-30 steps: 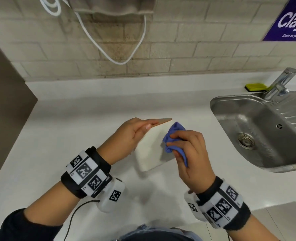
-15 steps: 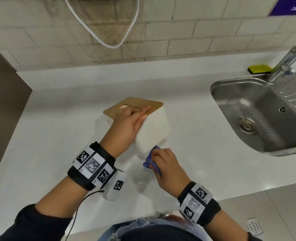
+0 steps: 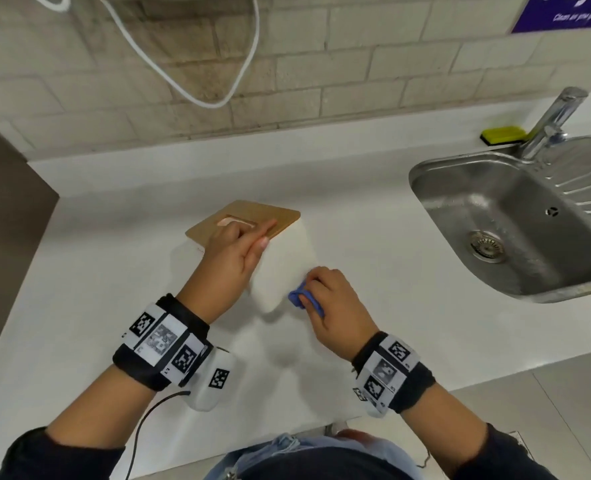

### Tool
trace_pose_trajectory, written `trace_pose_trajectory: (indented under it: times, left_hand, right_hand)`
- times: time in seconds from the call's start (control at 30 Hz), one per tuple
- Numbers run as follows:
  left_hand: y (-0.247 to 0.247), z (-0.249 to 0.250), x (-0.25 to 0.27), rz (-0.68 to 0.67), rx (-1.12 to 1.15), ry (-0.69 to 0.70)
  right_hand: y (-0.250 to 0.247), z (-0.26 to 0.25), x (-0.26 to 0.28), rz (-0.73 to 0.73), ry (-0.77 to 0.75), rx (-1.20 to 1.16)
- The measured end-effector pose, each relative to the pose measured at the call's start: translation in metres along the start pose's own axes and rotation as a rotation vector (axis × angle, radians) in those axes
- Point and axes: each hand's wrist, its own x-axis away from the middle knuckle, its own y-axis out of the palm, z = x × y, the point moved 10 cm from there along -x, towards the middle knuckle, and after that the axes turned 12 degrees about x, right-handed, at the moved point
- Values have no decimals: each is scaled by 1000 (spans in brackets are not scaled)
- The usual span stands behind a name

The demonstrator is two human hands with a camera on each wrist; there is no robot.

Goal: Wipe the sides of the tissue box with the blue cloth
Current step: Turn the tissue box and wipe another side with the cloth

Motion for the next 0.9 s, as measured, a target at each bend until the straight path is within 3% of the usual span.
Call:
trace_pose_trajectory:
  times: [0.07,0.27,0.43,0.5,0.57,0.67,0.73,0.9]
  left_hand:
    - [4,-5,10,-18,-57,4]
    - [56,-20,68,-300,-319,141]
    - [33,-44,92,-358,-358,102]
    - [13,-46,96,-287,-388,30]
    - [-5,-46,98,-128,-489,-75]
    - [-11,-50,107,19,-636,-287]
    - [-3,-50,109,65,-637,-274]
    - [-2,-48,110,170,-466,-152]
  right_hand:
    - [0,32,15,-45,103,-16]
    - [-55,94,28,163,551,-430]
    - [-62,99,25,183,569,-442]
    - [-56,87,21,147,523,-486]
    - [-44,74,17,76,458,-512]
    - [-22,62,18,-40,373,-388]
    - [-11,61,18,-67,370,-379]
    - [7,64,21,-31,477,-635]
